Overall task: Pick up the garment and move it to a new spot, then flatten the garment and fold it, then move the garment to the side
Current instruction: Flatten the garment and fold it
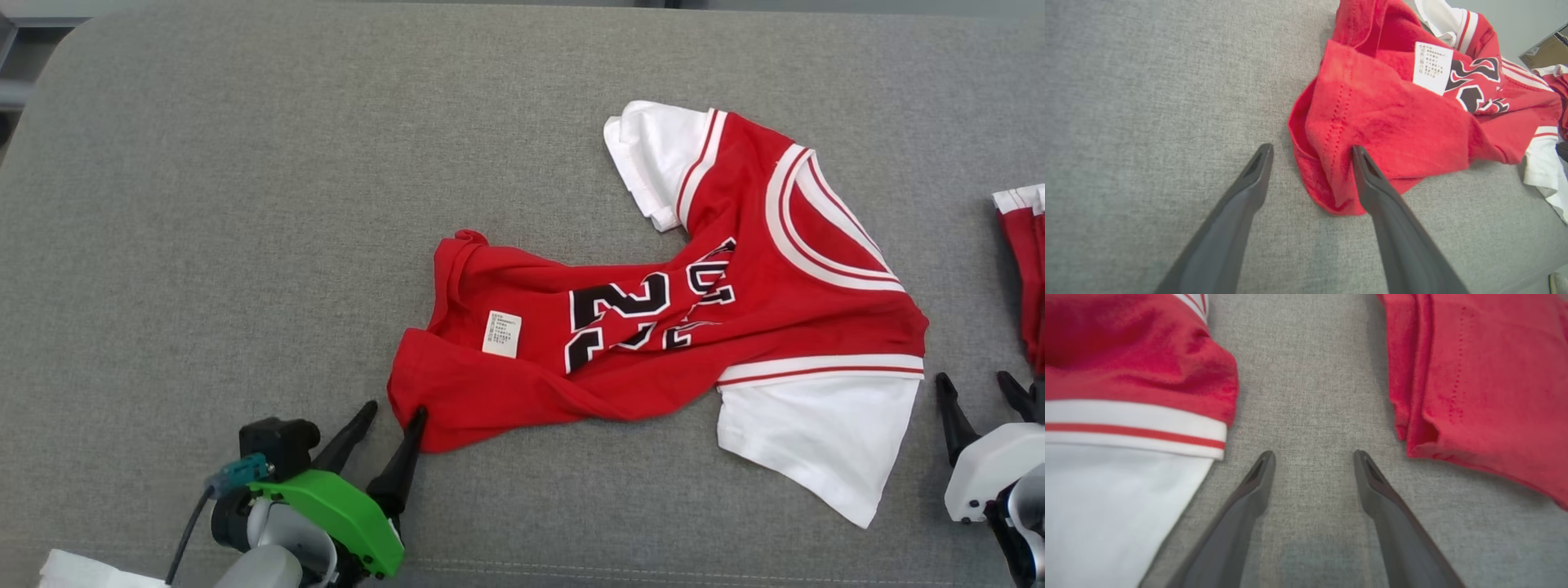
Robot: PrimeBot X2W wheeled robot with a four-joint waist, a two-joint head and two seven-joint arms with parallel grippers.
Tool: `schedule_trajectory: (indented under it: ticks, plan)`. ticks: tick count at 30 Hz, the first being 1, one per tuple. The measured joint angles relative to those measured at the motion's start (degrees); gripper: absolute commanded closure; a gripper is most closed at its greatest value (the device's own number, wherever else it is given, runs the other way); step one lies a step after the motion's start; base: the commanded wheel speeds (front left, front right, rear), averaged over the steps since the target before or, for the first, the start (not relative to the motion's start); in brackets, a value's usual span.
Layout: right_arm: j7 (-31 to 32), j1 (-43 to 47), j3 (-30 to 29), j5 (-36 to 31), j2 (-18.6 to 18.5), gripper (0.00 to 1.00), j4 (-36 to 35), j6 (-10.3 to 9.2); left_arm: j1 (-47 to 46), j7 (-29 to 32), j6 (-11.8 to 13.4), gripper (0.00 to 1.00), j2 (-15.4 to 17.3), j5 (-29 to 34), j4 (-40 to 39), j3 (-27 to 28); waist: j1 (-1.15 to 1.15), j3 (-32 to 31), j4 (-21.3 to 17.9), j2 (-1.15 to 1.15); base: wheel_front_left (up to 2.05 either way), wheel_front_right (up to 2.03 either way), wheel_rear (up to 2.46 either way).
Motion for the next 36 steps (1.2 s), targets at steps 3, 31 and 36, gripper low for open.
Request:
schedule_trajectory:
  ticks: [3, 31, 36]
  plan:
    - [0.0, -0.1, 0.6, 0.0, 0.4, 0.00, 0.0, 0.04, -0.3, 2.1, 0.1, 0.00, 1.8, -0.1, -3.6, 0.6, 0.00, -0.2, -0.6, 0.00, 0.00, 0.00, 0.00]
    - [0.0, -1.5, 2.1, -0.3, 2.8, 0.00, -0.7, 0.58, -7.6, 16.5, -0.1, 0.29, 5.8, -6.0, -6.9, 0.8, 0.00, 0.8, -5.2, 0.00, 0.00, 0.00, 0.00]
    - [-0.1, -1.4, 1.8, 0.0, 2.7, 0.00, -0.5, 0.57, -7.6, 17.2, -0.1, 0.37, 5.8, -5.9, -7.8, 0.3, 0.00, 0.8, -4.8, 0.00, 0.00, 0.00, 0.00]
